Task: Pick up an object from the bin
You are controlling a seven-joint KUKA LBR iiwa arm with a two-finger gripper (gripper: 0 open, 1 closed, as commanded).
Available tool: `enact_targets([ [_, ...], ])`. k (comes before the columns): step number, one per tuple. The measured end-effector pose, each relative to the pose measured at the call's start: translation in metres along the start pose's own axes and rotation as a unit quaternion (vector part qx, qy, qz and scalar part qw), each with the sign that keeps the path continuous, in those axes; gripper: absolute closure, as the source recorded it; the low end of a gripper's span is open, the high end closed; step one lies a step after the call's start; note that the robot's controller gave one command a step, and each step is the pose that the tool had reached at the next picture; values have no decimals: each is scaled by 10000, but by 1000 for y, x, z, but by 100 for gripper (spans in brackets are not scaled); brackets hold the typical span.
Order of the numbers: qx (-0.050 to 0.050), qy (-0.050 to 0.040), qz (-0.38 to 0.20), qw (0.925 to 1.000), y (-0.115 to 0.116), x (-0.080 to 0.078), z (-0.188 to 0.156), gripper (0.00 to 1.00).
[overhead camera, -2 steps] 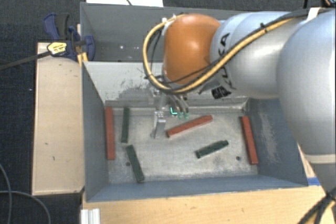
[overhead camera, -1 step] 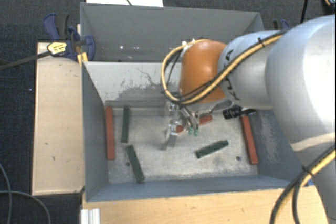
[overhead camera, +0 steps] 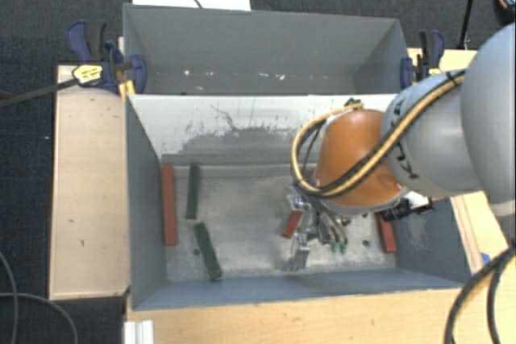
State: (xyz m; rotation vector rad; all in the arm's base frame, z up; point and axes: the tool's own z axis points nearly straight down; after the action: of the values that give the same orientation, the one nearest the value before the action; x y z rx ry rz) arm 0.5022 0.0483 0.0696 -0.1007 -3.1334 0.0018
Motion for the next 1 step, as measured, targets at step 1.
enact_targets([
  [1, -18, -59, -431, 9991, 44, -8, -19, 0],
])
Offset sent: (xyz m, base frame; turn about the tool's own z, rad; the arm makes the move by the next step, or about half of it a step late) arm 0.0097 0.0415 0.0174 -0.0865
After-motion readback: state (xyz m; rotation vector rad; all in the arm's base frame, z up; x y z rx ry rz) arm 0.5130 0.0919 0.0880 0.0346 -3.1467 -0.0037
